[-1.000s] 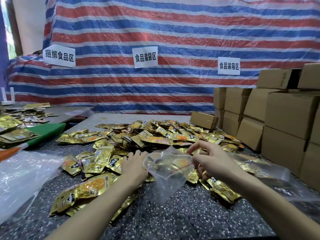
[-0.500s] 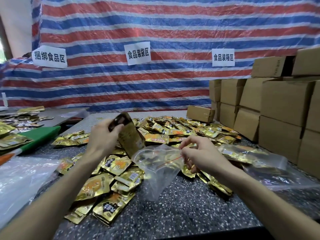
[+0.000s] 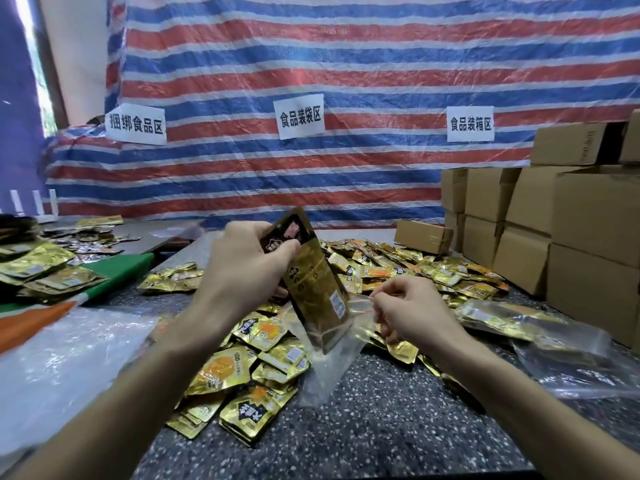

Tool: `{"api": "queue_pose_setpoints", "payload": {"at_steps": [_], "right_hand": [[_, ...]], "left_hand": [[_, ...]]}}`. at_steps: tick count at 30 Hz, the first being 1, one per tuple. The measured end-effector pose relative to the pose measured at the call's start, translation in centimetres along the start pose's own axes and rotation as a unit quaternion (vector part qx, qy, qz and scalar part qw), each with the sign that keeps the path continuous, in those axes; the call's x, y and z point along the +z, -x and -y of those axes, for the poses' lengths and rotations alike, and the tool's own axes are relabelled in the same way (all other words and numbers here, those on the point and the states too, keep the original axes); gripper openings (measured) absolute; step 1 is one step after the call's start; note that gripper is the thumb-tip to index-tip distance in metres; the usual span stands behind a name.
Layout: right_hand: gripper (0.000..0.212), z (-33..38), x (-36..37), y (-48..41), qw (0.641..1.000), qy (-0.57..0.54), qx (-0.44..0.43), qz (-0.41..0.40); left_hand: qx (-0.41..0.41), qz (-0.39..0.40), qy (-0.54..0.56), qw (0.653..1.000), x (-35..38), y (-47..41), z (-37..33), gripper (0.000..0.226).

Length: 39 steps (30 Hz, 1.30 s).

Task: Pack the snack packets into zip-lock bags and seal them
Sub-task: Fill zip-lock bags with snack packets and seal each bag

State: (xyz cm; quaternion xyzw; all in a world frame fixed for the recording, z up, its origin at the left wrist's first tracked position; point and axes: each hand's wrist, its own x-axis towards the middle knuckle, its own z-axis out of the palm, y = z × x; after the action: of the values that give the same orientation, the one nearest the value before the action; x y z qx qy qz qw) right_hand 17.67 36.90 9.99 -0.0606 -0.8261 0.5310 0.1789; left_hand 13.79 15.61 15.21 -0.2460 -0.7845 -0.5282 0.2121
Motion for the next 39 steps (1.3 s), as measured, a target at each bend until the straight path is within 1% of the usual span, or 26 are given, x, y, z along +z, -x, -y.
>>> {"api": "queue_pose_setpoints", "payload": {"at_steps": [2, 6, 9, 12, 16, 18, 22, 23, 25, 27, 28, 30, 33, 34, 36, 37, 38, 39], "right_hand": [[0.011, 0.3, 0.1, 0.2, 1.000, -0.024, -0.002, -0.002], [0.015, 0.8, 0.1, 0.4, 0.996, -0.092, -0.004, 0.000], [0.021, 1.2, 0.1, 0.5, 0.990, -0.143, -0.001, 0.013], [0.028, 1.8, 0.3, 0.7, 0.979, -0.201, 0.002, 0.033], [0.024, 2.1, 0.4, 0.8, 0.961, -0.269, -0.004, 0.062], [0.022, 2.1, 0.4, 0.7, 0.958, -0.279, -0.011, 0.070], [0.025, 1.9, 0.3, 0.5, 0.948, -0.313, -0.016, 0.052], [0.026, 1.8, 0.1, 0.5, 0.944, -0.327, -0.011, 0.046], [0.025, 1.5, -0.2, 0.5, 0.931, -0.362, -0.002, 0.041], [0.025, 1.3, -0.4, 0.5, 0.927, -0.372, -0.007, 0.040], [0.025, 1.2, -0.4, 0.5, 0.931, -0.362, -0.011, 0.036], [0.026, 1.1, -0.5, 0.5, 0.947, -0.319, -0.011, 0.024], [0.026, 0.9, -1.1, 0.6, 0.971, -0.239, -0.003, 0.012], [0.026, 0.8, -1.3, 0.7, 0.975, -0.221, -0.007, 0.009], [0.031, 0.7, -1.9, 0.7, 0.981, -0.194, -0.021, -0.001], [0.036, 0.6, -2.1, 0.8, 0.982, -0.185, -0.027, -0.003], [0.041, 0.5, -2.3, 0.8, 0.984, -0.178, -0.033, -0.003], [0.044, 0.4, -2.5, 0.8, 0.985, -0.169, -0.038, -0.001]], "left_hand": [[0.012, 0.005, -0.059, 0.998, 0.8, 0.1, 0.5, 0.011], [0.019, 0.043, -0.094, 0.995, 2.1, 0.3, 1.5, 0.010], [0.020, 0.100, -0.134, 0.986, 3.4, 0.8, 2.0, 0.018], [-0.003, 0.170, -0.177, 0.970, 4.4, 1.1, 2.4, 0.017], [-0.004, 0.214, -0.226, 0.950, 5.0, 1.1, 2.5, 0.018], [-0.001, 0.231, -0.234, 0.944, 5.4, 1.3, 2.6, 0.018], [-0.013, 0.270, -0.177, 0.946, 5.9, 1.3, 2.6, 0.015], [-0.007, 0.261, -0.189, 0.947, 5.9, 1.2, 2.6, 0.018], [0.000, 0.211, -0.230, 0.950, 5.7, 1.1, 2.9, 0.027], [0.007, 0.165, -0.243, 0.956, 5.8, 1.2, 2.7, 0.032], [0.004, 0.154, -0.224, 0.963, 5.9, 1.2, 2.4, 0.028], [-0.005, 0.152, -0.145, 0.978, 5.6, 0.8, 1.4, 0.017], [0.003, 0.145, -0.057, 0.988, 3.9, -0.7, 0.6, 0.028], [-0.001, 0.136, -0.013, 0.991, 3.4, -1.0, 0.7, 0.029], [-0.016, 0.097, 0.069, 0.993, 2.7, -1.2, 1.4, 0.022], [-0.018, 0.066, 0.070, 0.995, 2.4, -1.2, 1.9, 0.017], [-0.016, 0.038, 0.037, 0.998, 2.0, -1.0, 2.7, 0.016], [-0.014, 0.029, -0.027, 0.999, 1.7, -0.8, 3.6, 0.020]]}}
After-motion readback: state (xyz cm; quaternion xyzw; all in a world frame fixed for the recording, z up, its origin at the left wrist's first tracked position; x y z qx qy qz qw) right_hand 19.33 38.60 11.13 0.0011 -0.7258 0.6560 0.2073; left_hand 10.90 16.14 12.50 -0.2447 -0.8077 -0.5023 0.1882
